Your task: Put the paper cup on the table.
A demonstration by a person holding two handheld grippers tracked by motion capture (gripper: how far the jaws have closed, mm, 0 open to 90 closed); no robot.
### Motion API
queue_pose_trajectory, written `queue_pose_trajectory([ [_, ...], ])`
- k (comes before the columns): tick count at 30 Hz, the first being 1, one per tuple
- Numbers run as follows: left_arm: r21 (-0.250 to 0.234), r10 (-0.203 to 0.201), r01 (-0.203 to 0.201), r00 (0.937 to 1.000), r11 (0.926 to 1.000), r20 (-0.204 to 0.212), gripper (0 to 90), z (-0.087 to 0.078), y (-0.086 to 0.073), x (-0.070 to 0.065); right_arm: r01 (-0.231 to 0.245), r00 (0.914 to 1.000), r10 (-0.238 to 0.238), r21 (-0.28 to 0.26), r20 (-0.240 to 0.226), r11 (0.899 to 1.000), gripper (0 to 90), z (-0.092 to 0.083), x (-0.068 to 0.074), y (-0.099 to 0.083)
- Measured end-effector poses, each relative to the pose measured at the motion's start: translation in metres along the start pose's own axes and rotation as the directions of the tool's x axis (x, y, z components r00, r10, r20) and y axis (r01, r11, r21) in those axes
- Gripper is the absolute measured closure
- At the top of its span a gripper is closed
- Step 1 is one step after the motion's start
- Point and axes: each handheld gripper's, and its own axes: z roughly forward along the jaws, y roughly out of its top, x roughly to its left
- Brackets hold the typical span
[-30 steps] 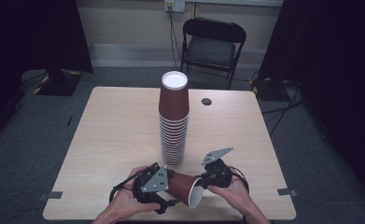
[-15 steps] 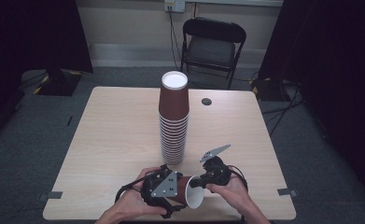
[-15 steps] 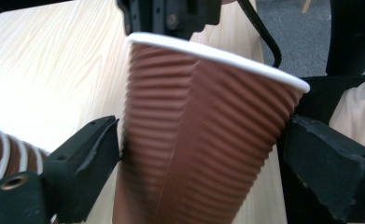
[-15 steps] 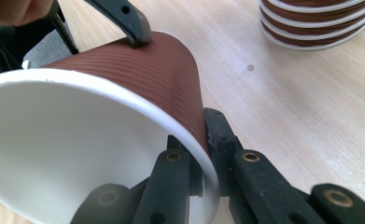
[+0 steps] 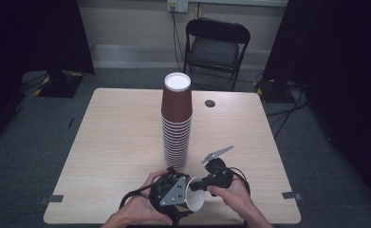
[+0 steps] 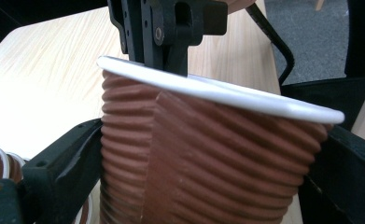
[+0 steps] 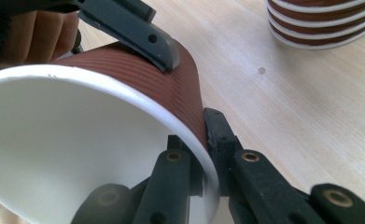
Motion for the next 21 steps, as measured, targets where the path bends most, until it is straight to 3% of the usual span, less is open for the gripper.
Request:
queue_pose_trajectory([
  [3,-0.002,-0.018,0.018,0.9998,0.9998,-0.001,2.5,0.0020,0.0000,-0.0018,-0.011,0.9999,0.011,0.002,-0.007,1.000,87.2,0.0007,0.0001,0.0002],
  [4,-0.002,0.002,-0.002,1.0000,1.0000,-0.007,2.5,0.0032,-0.0002,-0.0022,-0.017,0.9998,0.017,0.002,-0.009,1.000,87.1,0.0013,0.0009,0.0002],
  [12,-0.015,0.037,-0.037,0.9987,0.9992,-0.035,6.4,0.0079,0.0000,-0.0047,-0.035,0.9993,0.035,0.000,-0.010,0.999,86.9,0.0015,0.0020,0.0003],
  [16,-0.046,0.000,-0.002,0.9995,0.9989,-0.032,8.0,0.0072,-0.0031,-0.0024,-0.024,0.9997,0.024,-0.026,0.009,0.999,85.2,-0.0019,0.0033,0.0004],
  [19,-0.073,-0.062,0.060,0.9978,0.9955,-0.024,8.6,0.0053,-0.0062,0.0017,-0.023,0.9997,0.023,-0.051,0.012,0.998,84.6,-0.0044,0.0032,0.0005],
  [21,-0.070,-0.069,0.067,0.9975,0.9953,-0.017,8.8,0.0046,-0.0065,0.0031,-0.024,0.9996,0.025,-0.067,0.013,0.997,83.1,-0.0057,0.0034,0.0002],
])
